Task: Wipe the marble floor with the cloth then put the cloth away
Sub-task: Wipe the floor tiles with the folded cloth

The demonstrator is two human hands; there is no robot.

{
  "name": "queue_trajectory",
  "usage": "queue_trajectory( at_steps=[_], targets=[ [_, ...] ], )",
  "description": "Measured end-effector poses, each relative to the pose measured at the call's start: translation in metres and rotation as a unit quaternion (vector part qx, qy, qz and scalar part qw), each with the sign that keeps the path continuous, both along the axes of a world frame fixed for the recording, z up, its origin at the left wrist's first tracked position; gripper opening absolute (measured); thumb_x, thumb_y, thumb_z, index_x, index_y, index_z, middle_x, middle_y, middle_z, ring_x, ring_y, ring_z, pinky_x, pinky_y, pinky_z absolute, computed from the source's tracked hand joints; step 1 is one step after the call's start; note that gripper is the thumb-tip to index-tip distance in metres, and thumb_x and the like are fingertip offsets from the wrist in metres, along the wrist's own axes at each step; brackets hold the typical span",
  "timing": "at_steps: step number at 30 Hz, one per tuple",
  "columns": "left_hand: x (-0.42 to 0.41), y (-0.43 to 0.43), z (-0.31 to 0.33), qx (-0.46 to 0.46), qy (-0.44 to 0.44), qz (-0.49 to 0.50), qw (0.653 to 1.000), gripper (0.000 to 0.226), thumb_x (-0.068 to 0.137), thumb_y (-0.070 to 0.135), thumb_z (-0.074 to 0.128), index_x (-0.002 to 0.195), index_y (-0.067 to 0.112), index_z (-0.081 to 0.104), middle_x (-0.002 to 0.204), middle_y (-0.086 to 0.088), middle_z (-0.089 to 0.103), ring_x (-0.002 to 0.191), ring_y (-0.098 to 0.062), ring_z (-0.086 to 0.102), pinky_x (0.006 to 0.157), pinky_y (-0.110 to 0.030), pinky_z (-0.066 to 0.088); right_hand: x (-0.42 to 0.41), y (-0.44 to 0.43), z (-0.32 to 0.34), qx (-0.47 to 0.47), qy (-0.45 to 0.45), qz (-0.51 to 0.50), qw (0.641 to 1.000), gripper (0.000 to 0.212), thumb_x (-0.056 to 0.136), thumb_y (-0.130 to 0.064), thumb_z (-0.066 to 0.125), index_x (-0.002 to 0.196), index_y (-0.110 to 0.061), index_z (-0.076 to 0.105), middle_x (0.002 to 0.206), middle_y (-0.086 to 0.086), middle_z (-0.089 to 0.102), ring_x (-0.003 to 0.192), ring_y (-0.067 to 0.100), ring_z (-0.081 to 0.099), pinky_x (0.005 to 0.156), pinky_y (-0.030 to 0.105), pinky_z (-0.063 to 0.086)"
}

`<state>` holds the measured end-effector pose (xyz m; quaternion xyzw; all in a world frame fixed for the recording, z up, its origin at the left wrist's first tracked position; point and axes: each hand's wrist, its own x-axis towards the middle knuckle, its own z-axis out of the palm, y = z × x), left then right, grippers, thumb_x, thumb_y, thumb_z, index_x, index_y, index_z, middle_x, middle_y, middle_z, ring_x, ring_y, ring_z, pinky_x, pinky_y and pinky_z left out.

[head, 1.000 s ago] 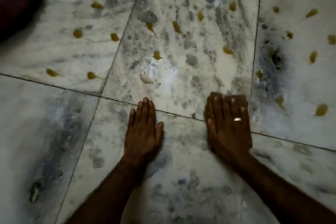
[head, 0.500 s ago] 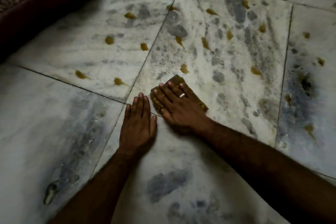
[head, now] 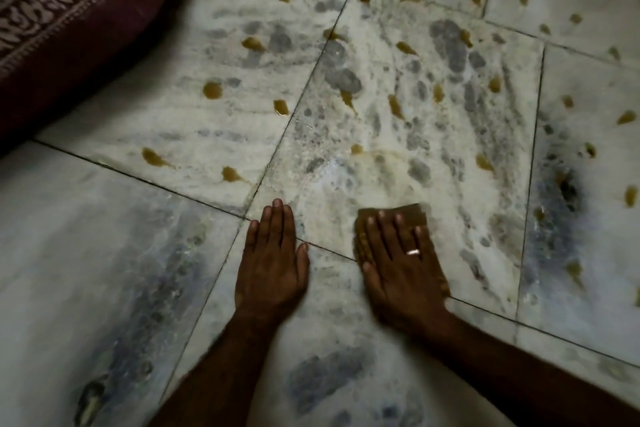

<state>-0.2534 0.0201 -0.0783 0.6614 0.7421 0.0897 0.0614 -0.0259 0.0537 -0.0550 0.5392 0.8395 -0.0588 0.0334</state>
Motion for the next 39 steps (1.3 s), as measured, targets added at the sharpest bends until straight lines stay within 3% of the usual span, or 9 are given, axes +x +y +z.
queue_trajectory(
  at_steps=[4, 8, 13, 20, 24, 29, 33, 39],
  targets=[
    [0.0, -0.001, 0.002, 0.02, 0.003, 0.009, 1.0, 0.066, 0.102, 0.034, 0.03, 0.157, -0.002, 0.025, 0.167, -0.02, 0.022, 0.155, -0.031, 0.022, 0.125, -0.048, 0.02, -0.043, -0.007, -0.001, 0.025, 0.016, 0.115, 0.993, 0.072, 0.095, -0.041, 0.043, 0.162, -0.018, 0.03, 0.169, 0.009, 0.029, 0.158, 0.03, 0.023, 0.126, 0.052, 0.017],
    [-0.003, 0.002, 0.002, -0.005, 0.016, 0.055, 0.998, 0.065, 0.097, 0.025, 0.03, 0.154, -0.007, 0.03, 0.162, -0.027, 0.027, 0.151, -0.038, 0.029, 0.124, -0.051, 0.019, -0.085, 0.024, -0.003, 0.017, 0.035, 0.141, 0.989, 0.071, 0.096, -0.041, 0.044, 0.163, -0.024, 0.029, 0.171, 0.003, 0.025, 0.159, 0.024, 0.018, 0.128, 0.048, 0.014],
    [-0.003, 0.009, 0.008, -0.045, -0.021, 0.114, 0.992, 0.065, 0.098, 0.027, 0.028, 0.154, -0.006, 0.031, 0.161, -0.027, 0.029, 0.149, -0.04, 0.033, 0.123, -0.051, 0.019, -0.104, 0.054, 0.005, -0.003, 0.006, 0.182, 0.983, 0.072, 0.095, -0.045, 0.042, 0.163, -0.027, 0.028, 0.171, 0.001, 0.025, 0.159, 0.023, 0.019, 0.125, 0.049, 0.02],
    [-0.015, 0.01, 0.011, -0.035, -0.051, 0.125, 0.99, 0.067, 0.106, 0.038, 0.028, 0.158, -0.002, 0.02, 0.167, -0.022, 0.02, 0.155, -0.034, 0.023, 0.126, -0.05, 0.017, -0.121, 0.106, 0.013, -0.015, -0.022, 0.144, 0.989, 0.064, 0.103, -0.047, 0.026, 0.163, -0.025, 0.024, 0.17, 0.004, 0.027, 0.156, 0.028, 0.028, 0.125, 0.052, 0.026],
    [-0.028, 0.013, 0.006, -0.016, -0.037, 0.144, 0.989, 0.069, 0.104, 0.042, 0.029, 0.158, -0.002, 0.023, 0.166, -0.021, 0.022, 0.154, -0.034, 0.024, 0.126, -0.049, 0.018, -0.107, 0.138, 0.006, -0.041, -0.03, 0.083, 0.995, 0.069, 0.1, -0.053, 0.014, 0.164, -0.027, 0.009, 0.173, 0.002, 0.012, 0.16, 0.026, 0.011, 0.127, 0.045, 0.004],
    [-0.042, 0.016, 0.005, -0.01, -0.029, 0.142, 0.989, 0.071, 0.103, 0.044, 0.032, 0.158, -0.001, 0.024, 0.167, -0.02, 0.022, 0.155, -0.032, 0.024, 0.125, -0.049, 0.021, -0.09, 0.085, -0.006, -0.001, -0.001, -0.02, 1.0, 0.069, 0.103, -0.047, 0.022, 0.165, -0.016, 0.019, 0.173, 0.007, 0.014, 0.16, 0.027, 0.009, 0.128, 0.049, 0.01],
    [-0.063, 0.018, 0.002, 0.003, -0.007, 0.169, 0.986, 0.069, 0.104, 0.041, 0.029, 0.158, -0.002, 0.023, 0.166, -0.021, 0.022, 0.154, -0.034, 0.025, 0.125, -0.048, 0.017, -0.111, 0.025, -0.001, 0.017, -0.006, 0.085, 0.996, 0.069, 0.098, -0.044, 0.037, 0.16, -0.014, 0.035, 0.169, 0.013, 0.028, 0.156, 0.034, 0.028, 0.123, 0.055, 0.024],
    [-0.114, 0.012, -0.007, 0.002, 0.03, 0.224, 0.974, 0.063, 0.104, 0.032, 0.028, 0.156, -0.005, 0.027, 0.164, -0.025, 0.025, 0.152, -0.036, 0.028, 0.124, -0.051, 0.021, -0.189, 0.032, -0.005, 0.031, 0.059, 0.221, 0.973, 0.065, 0.101, -0.043, 0.043, 0.162, -0.026, 0.03, 0.169, 0.002, 0.029, 0.159, 0.024, 0.021, 0.127, 0.049, 0.021]
  ],
)
